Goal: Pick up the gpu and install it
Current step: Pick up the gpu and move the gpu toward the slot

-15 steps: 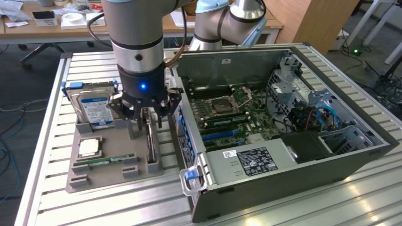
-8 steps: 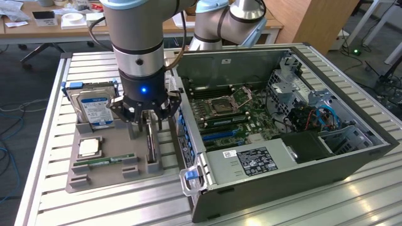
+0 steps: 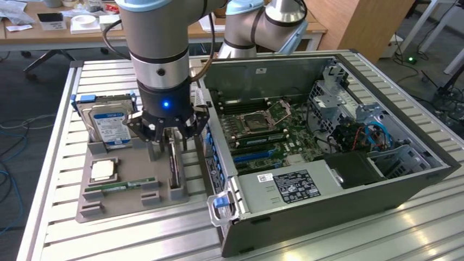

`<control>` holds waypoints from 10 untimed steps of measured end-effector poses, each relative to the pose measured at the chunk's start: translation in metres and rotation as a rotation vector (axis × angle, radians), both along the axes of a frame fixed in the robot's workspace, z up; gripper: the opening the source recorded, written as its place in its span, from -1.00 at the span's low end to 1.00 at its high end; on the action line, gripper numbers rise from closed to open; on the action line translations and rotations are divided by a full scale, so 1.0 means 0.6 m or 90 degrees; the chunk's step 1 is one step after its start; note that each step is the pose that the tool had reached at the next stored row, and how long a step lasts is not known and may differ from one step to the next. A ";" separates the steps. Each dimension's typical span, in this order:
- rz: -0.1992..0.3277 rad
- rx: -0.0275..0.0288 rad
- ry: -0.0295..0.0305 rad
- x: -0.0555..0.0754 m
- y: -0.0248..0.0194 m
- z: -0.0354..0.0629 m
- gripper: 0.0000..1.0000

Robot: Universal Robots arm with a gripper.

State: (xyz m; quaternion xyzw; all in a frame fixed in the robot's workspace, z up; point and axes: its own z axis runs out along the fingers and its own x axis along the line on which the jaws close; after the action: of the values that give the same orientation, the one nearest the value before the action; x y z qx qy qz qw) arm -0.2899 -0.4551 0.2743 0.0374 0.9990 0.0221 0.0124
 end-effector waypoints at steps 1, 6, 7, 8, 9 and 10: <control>0.000 0.0000 0.0000 0.000 0.0000 0.000 -0.02; 0.000 0.0000 0.0000 0.000 0.0000 -0.005 -0.02; 0.000 0.0000 0.0000 0.000 0.0000 -0.007 -0.02; 0.000 0.0000 0.0000 0.000 0.0000 -0.008 -0.02; 0.000 0.0000 0.0000 0.000 0.0000 -0.010 -0.02; 0.000 0.0001 -0.0001 0.000 0.0000 -0.012 -0.02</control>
State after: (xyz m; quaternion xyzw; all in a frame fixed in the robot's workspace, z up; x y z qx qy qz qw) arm -0.2899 -0.4551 0.2673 0.0374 0.9990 0.0222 0.0125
